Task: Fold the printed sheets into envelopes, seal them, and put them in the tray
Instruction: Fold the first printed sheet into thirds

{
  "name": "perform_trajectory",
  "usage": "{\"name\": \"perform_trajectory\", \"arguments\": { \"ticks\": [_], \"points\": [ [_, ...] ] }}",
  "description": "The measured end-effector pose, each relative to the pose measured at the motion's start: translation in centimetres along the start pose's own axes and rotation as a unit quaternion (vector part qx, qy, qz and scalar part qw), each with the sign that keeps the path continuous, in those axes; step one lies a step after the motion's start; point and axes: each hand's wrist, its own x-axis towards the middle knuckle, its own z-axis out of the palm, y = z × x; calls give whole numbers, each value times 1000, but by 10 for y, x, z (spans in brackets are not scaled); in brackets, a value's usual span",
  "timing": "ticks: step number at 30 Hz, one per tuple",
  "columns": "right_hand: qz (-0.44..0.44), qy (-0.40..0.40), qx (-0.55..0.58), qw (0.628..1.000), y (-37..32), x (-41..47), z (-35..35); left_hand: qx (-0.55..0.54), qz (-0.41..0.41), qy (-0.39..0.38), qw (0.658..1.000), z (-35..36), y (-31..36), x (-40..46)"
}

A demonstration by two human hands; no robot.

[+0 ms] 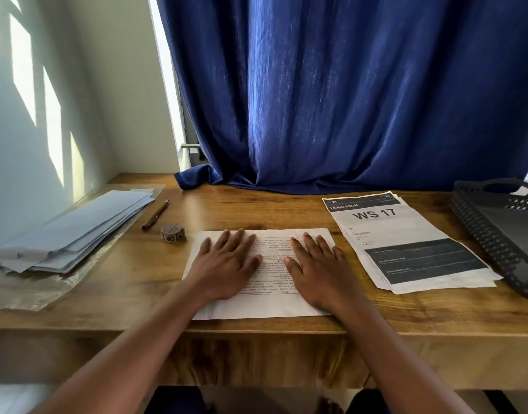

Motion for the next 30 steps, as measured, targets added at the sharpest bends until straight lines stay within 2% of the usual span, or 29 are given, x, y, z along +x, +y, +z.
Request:
{"name": "perform_trajectory", "arguments": {
  "ticks": [3, 7, 9, 12, 16, 19, 24, 30],
  "points": [
    [4, -4, 1, 1000, -1, -1, -1, -3, -50, 2, 999, -4, -18, -1],
    [4, -8, 5, 1000, -2, -1, -2, -11, -74, -4, 997, -8, -15, -1],
    [6, -24, 3, 1000, -3, 0, -4, -6, -66, 23, 998, -10, -8, -2],
    [13, -39, -2, 999, -5, 4, -12, 8, -8, 77, 997, -6, 4, -6],
    [-37, 27, 9, 999, -28, 5, -9, -11, 44, 55, 997, 4, 16, -11],
    [-65, 8, 33, 997, -38, 3, 2, -22, 44, 42, 998, 7, 15, -14],
    [-49, -5, 39, 998, -23, 8, 3, -12, 29, 23, 999, 3, 2, -16],
    [27, -13, 0, 1000, 8, 10, -1, -6, -9, 1, 1000, 1, -33, -27]
  ]
}}
